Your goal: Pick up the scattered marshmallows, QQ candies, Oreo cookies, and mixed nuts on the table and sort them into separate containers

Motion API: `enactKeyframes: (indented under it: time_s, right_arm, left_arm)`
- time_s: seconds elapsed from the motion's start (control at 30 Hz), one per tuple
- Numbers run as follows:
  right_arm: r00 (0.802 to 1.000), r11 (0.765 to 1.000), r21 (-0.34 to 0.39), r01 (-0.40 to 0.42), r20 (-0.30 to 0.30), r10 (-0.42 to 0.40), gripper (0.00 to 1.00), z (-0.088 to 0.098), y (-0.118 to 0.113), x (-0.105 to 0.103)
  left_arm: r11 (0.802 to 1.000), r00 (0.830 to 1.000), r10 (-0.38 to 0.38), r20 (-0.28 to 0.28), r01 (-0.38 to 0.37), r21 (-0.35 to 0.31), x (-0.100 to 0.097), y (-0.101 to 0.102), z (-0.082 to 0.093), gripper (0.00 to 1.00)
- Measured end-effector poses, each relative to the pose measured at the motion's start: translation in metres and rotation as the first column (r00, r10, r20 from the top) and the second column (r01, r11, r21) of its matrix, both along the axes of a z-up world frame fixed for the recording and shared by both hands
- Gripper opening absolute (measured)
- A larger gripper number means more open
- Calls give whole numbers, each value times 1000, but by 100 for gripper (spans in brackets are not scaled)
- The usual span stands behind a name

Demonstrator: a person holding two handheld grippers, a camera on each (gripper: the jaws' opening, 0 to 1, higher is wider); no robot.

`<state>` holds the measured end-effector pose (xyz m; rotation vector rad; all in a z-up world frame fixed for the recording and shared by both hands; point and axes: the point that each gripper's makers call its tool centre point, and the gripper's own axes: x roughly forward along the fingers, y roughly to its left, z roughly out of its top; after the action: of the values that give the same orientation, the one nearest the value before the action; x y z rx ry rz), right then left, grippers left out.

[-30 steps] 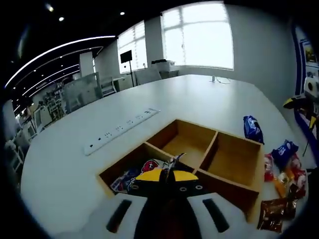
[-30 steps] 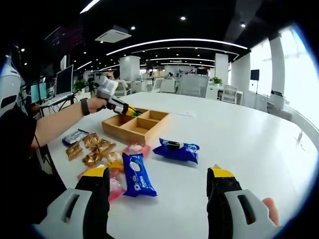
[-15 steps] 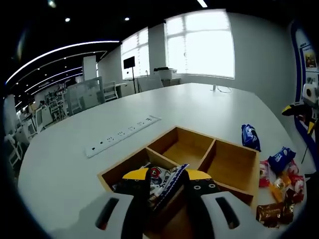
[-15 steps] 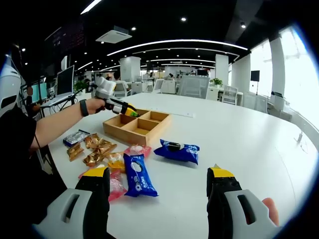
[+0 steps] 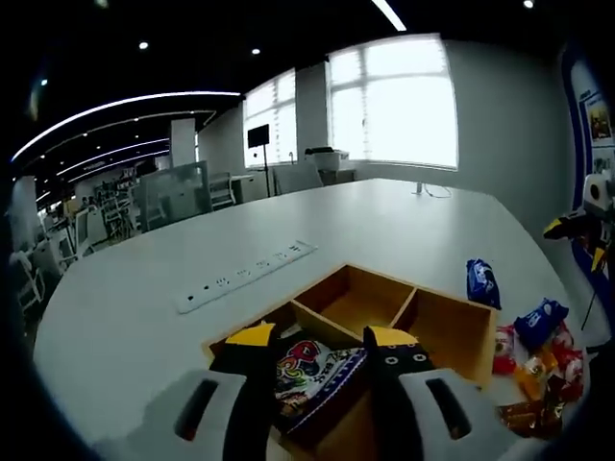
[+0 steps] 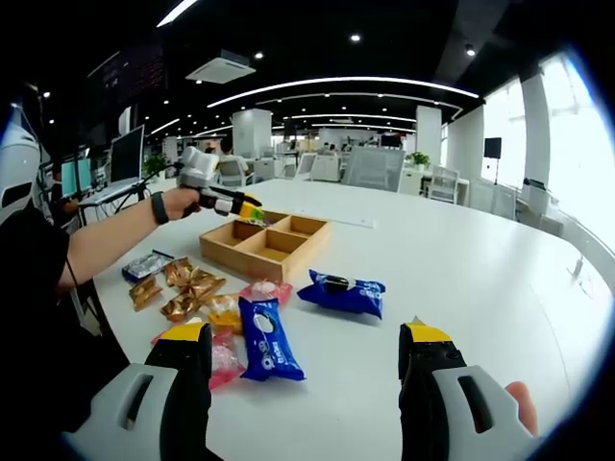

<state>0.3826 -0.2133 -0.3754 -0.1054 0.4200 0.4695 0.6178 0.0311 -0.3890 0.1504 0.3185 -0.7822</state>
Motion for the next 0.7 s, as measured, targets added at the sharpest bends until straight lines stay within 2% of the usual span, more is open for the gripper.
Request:
enactKeyframes:
  time_s: [0.17, 0.57, 0.63, 0.7]
  right_arm:
    - [1000, 1000, 1, 1, -1, -1, 75, 0, 0, 1]
    - [1000, 1000, 4, -5, -7, 5, 75, -4, 2, 3]
    - [1000, 1000, 4, -9, -6, 9, 75, -4, 3, 3]
    - [1000, 1000, 5, -9, -6, 9, 75, -4, 3, 3]
  left_arm:
    - [999, 999, 34, 19, -34, -14, 1, 8, 2, 46]
    - [998, 997, 61, 55, -59, -38, -6, 17, 6, 68]
    - [997, 997, 59, 54, -57, -42, -8, 17, 6, 73]
    - [998, 997, 45, 56, -42, -41, -12, 15, 5, 81]
